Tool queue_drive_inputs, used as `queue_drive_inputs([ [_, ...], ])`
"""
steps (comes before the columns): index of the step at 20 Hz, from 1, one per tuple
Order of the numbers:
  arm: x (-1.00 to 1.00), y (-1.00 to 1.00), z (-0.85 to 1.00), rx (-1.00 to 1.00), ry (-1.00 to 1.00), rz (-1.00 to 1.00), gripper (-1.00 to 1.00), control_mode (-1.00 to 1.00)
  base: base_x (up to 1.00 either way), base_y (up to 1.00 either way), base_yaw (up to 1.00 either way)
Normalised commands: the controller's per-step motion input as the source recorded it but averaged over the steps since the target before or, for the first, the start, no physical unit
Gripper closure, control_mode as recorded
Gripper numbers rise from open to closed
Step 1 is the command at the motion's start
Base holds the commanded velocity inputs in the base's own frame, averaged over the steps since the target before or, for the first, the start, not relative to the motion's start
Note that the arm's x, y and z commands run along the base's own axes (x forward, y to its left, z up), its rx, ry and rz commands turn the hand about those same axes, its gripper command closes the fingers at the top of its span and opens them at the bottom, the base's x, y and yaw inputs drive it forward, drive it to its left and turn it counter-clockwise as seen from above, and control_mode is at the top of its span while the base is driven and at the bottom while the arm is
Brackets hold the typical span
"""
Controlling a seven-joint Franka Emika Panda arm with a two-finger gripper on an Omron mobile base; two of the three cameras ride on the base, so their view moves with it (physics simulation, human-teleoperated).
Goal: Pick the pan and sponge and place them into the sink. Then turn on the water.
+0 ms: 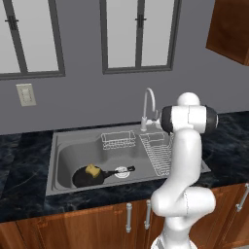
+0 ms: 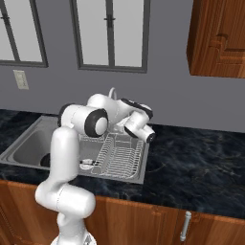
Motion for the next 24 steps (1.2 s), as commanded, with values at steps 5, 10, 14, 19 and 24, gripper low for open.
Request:
queue_drive_inputs([
  [5, 0.66, -0.01, -0.22, 0.0, 0.01, 0.0, -1.0, -1.0, 0.0, 0.0, 0.0],
  [10, 0.55, -0.12, -0.06, 0.02, 0.0, 0.0, -1.0, -1.0, 0.0, 0.0, 0.0],
  [14, 0.32, -0.19, -0.08, 0.02, 0.0, 0.01, -1.0, -1.0, 0.0, 0.0, 0.0],
  [19, 0.12, -0.14, -0.29, 0.01, 0.0, 0.02, -1.0, -1.0, 0.0, 0.0, 0.0],
  [24, 0.08, -0.17, -0.07, 0.08, 0.01, 0.0, 1.0, -1.0, 0.0, 0.0, 0.0],
])
